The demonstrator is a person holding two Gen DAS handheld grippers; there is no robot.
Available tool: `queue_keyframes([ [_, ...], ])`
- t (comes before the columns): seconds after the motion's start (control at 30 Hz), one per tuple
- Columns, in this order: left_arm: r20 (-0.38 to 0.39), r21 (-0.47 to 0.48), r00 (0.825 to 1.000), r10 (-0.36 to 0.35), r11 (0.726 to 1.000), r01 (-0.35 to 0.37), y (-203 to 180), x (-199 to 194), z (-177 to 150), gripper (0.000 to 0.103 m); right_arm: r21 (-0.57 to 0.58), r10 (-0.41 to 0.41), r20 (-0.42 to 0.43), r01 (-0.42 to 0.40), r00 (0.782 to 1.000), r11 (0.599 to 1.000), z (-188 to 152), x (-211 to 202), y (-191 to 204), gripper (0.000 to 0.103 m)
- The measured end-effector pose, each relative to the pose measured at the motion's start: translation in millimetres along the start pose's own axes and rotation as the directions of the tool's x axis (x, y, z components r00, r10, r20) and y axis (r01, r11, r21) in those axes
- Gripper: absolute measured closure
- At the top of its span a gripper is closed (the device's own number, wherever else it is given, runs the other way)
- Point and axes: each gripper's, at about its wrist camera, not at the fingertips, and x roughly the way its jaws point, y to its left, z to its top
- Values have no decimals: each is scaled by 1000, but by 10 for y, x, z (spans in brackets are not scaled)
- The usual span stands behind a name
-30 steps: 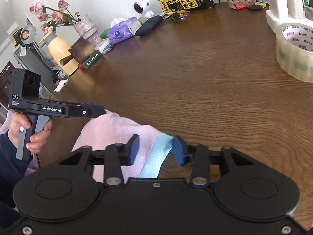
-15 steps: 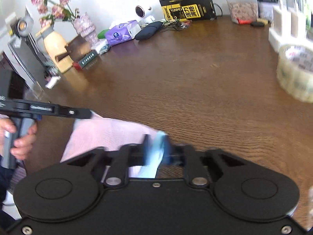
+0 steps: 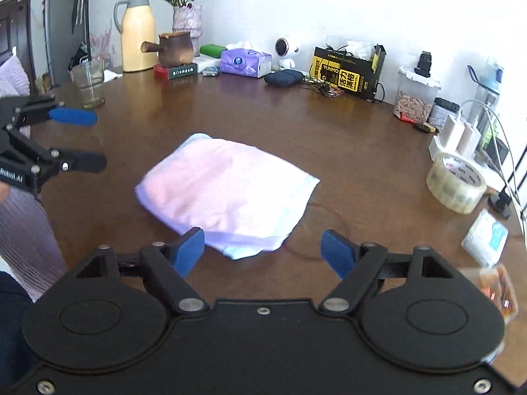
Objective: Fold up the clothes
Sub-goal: 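Withdraw both grippers from the folded garment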
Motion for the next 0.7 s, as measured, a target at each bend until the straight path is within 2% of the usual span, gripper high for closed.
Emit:
queue_keyframes([
  [0.1,-53,-72,998,34,997,-38,-26,-137,-80,5,99,-20,3,20,1000,995,-179,-125,102,17],
  [0.17,-58,-75,997,42,996,-46,-13,-209,-124,3,149,-7,-10,9,1000,989,-320,-228,210,17],
  [0.3,-56,-77,996,68,994,-73,-31,-368,-207,3,176,-5,-4,5,1000,984,-430,-399,340,16],
  [0.4,-50,-92,998,26,995,-30,-24,-457,-210,3,190,-53,19,48,998,981,-449,-515,439,16],
  [0.5,-54,-123,998,12,992,-19,-20,-491,-196,2,212,-71,50,58,996,975,-482,-639,531,16],
  [0.7,-74,-123,996,44,991,-53,-24,-451,-172,2,232,-108,124,77,986,970,-619,-803,638,16],
])
